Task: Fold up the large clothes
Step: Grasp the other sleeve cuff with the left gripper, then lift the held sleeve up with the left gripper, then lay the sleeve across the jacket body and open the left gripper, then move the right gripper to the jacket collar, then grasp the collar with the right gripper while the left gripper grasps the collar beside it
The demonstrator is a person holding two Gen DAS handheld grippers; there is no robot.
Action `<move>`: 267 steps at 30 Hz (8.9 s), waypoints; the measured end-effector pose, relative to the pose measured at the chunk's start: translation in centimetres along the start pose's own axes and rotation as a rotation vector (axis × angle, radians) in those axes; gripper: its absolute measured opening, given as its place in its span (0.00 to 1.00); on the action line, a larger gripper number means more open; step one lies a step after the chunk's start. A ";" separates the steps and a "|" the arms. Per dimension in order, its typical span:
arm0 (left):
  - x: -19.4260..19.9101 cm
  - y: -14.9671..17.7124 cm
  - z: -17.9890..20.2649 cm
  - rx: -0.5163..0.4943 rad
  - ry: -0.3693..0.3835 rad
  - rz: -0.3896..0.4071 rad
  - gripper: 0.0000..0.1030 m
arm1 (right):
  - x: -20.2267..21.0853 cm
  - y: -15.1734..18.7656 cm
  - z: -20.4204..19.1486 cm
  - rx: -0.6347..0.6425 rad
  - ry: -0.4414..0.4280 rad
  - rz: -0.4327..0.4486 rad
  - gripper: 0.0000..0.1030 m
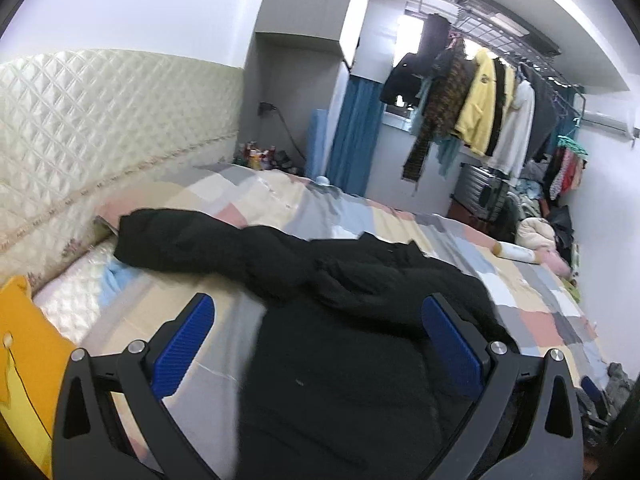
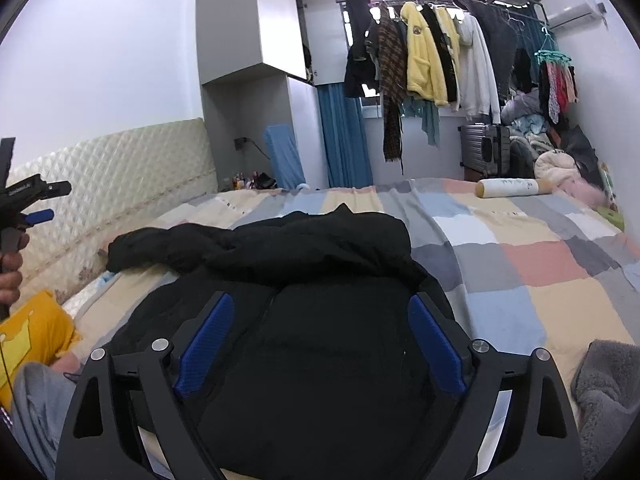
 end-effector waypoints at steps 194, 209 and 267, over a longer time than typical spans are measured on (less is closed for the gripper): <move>-11.7 10.2 11.2 -0.104 0.143 -0.145 0.82 | -7.7 -3.0 2.3 -0.078 -0.070 -0.079 1.00; -15.7 12.4 8.1 -0.062 0.131 -0.200 0.81 | -29.3 -6.9 5.8 -0.209 -0.011 -0.274 0.88; -1.6 4.8 7.8 -0.077 0.156 -0.090 0.82 | -14.1 -15.4 4.9 -0.079 0.062 -0.113 0.58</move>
Point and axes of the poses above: each gripper's, at about its wrist camera, not at the fingertips, and x roughly against the way its jaws point, z to its right, y to its underside, the point moved 1 cm from there along -x, roughly the way its jaws point
